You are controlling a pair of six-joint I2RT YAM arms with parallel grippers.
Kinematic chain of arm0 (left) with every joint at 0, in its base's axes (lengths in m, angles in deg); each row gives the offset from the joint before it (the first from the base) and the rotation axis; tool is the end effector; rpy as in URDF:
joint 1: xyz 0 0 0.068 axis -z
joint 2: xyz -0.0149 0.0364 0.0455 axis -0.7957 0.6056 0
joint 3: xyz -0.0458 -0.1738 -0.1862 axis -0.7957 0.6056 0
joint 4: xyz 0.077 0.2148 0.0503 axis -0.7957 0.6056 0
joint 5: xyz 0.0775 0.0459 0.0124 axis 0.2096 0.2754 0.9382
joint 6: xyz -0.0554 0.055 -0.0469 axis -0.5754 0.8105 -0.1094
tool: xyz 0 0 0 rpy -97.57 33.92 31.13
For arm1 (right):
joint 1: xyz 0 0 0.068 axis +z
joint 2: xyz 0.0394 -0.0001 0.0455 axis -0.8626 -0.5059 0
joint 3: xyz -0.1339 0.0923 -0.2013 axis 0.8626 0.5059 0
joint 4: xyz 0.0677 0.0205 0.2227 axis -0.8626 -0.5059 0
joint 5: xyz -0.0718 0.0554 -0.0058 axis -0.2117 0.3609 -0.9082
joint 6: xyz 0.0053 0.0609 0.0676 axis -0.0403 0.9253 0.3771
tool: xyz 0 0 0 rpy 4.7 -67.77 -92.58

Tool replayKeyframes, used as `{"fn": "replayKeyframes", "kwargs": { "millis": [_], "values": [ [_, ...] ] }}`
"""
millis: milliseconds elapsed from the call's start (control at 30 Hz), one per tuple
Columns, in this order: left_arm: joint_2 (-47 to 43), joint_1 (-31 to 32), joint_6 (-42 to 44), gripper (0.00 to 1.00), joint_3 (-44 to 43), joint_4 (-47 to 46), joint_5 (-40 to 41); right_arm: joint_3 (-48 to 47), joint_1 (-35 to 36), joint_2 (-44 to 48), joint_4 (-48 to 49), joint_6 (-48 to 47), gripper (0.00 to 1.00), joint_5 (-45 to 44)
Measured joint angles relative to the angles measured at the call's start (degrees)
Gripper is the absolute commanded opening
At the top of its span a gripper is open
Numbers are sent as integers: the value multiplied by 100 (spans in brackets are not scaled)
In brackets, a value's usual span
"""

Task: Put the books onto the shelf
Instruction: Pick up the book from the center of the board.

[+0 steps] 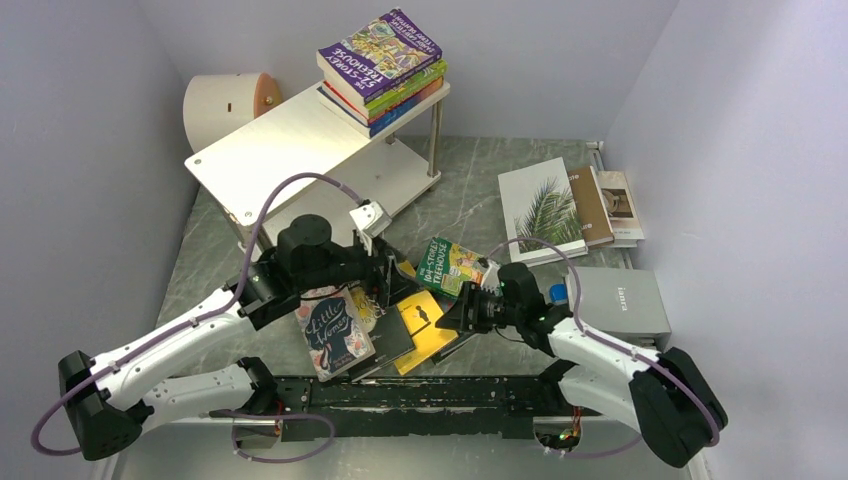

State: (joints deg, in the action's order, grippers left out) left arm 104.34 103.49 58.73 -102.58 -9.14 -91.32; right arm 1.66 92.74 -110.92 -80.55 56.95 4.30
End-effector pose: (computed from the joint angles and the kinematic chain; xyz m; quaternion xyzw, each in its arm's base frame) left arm 0.1347 -0.2085 0.3305 0.3296 0.7044 -0.4514 0.4375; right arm 0.1435 0.1424 0.1334 -0.0329 0.8745 0.4459 0.1881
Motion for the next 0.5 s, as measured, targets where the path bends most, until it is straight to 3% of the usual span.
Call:
{"fn": "replayKeyframes", "kwargs": {
  "millis": [100,300,500],
  "values": [
    [15,68,-160,87,192,-92,254,144,0,-269,579,70,40,131],
    [173,109,-450,87,437,-221,704,352,-2,-717,1445,214,3,299],
    [275,116,-566,87,544,-428,1189,151,-229,-992,1709,149,0,544]
  ]
}}
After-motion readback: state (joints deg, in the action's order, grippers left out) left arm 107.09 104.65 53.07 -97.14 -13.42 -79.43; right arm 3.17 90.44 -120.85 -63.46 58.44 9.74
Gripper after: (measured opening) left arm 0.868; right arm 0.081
